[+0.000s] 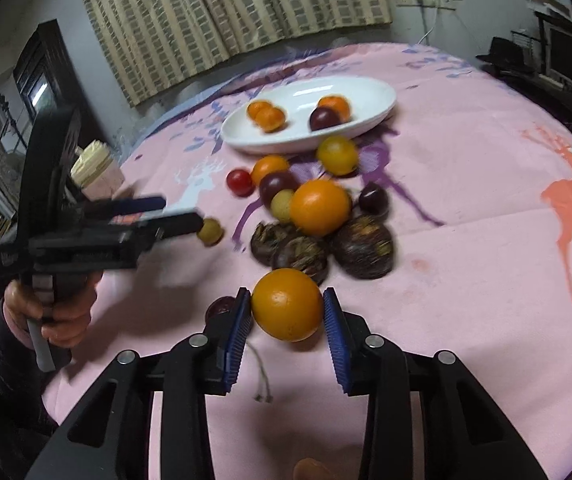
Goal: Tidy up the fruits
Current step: 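Grasp a small orange tomato with the right tool while the left tool grasps a dark cherry, then carry the tomato and cherry to the white plate and release both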
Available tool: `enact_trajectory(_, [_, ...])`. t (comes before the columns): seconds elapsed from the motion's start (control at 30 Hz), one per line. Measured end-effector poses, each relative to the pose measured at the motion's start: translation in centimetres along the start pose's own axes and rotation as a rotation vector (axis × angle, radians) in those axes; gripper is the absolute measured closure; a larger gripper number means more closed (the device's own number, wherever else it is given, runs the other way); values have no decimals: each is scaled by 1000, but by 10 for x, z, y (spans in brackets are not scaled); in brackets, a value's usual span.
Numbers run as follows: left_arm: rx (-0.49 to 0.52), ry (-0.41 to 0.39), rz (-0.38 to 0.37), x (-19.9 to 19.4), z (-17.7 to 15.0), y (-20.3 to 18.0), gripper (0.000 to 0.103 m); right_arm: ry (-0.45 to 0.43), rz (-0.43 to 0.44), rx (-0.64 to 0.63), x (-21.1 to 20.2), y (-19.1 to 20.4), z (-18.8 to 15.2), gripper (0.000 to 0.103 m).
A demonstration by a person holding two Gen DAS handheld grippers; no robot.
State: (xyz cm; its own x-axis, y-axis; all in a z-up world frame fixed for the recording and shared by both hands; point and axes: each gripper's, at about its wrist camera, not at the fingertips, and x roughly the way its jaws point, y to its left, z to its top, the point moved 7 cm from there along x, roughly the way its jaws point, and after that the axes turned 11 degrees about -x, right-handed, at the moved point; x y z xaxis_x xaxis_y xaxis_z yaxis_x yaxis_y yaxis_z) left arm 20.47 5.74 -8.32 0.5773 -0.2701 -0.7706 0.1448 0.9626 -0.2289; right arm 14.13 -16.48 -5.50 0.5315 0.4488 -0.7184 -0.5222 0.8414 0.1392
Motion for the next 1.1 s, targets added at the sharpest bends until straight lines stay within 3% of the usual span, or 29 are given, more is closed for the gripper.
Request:
enact_trajectory(0.13, [82, 46, -139, -6, -20, -35, 14, -52, -56, 33, -21, -23, 7, 66])
enact_trajectory(0.2, [143, 66, -172, -7, -32, -54, 26, -61, -75, 58, -26, -35, 7, 66])
enact_trajectory(0.43, [273, 109, -161, 4, -61, -91, 46, -62, -72, 80, -26, -46, 3, 66])
enact_trajectory(0.57, [286, 127, -138, 12, -68, -91, 61, -60, -88, 70, -26, -49, 3, 66])
enact_trajectory(0.6, [290, 125, -138, 12, -67, -91, 71, -60, -101, 64, -26, -49, 4, 66])
enact_trajectory(0.7, [264, 141, -173, 11, -62, -88, 77, -66, -127, 41, -28, -51, 12, 66])
enact_trajectory(0.87, [208, 83, -168, 1, -25, -70, 77, -78, -142, -19, -20, -51, 42, 66])
enact_trajectory(1.1, [44, -97, -64, -1, 88, -19, 76, -127, -117, -98, 15, -48, 120, 66])
